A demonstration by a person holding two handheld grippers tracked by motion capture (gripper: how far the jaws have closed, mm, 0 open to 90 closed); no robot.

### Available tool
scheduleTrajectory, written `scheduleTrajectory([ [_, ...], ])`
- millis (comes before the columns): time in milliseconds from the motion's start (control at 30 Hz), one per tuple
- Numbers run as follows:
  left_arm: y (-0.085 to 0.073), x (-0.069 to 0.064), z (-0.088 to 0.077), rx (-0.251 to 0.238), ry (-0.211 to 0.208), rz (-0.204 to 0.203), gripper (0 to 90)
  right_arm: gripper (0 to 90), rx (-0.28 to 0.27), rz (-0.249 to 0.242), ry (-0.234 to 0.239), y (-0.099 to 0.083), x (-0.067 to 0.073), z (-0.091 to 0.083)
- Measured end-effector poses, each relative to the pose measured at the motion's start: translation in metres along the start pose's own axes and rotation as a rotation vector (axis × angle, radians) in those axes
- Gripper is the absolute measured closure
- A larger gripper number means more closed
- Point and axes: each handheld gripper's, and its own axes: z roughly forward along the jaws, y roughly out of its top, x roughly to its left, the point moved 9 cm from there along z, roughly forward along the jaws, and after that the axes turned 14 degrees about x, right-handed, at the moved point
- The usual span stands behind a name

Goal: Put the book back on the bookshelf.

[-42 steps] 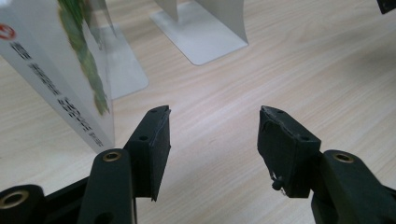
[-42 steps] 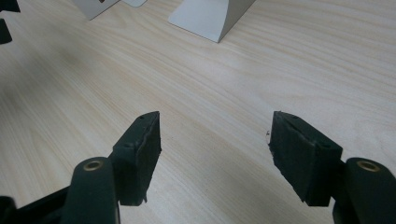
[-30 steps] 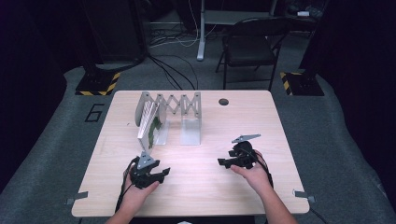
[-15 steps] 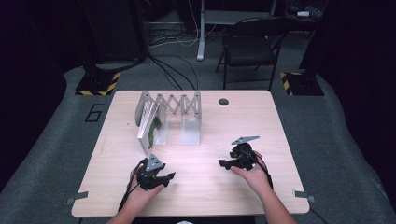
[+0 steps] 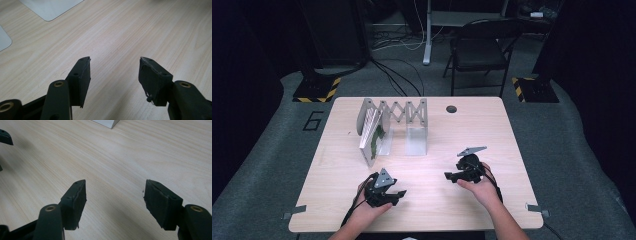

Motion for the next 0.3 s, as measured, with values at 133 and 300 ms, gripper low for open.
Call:
scheduleTrajectory([
  [133,0.001,0.001,-0.007,-0.013,0.0,-0.013,42.9,34.0,0.011,0.004,-0.001,-0.001,0.0,0.001],
  [300,0.011,0.014,-0.044,-0.101,0.07,-0.084,45.2,34.1,-0.007,0.014,0.0,0.002,0.0,0.0],
])
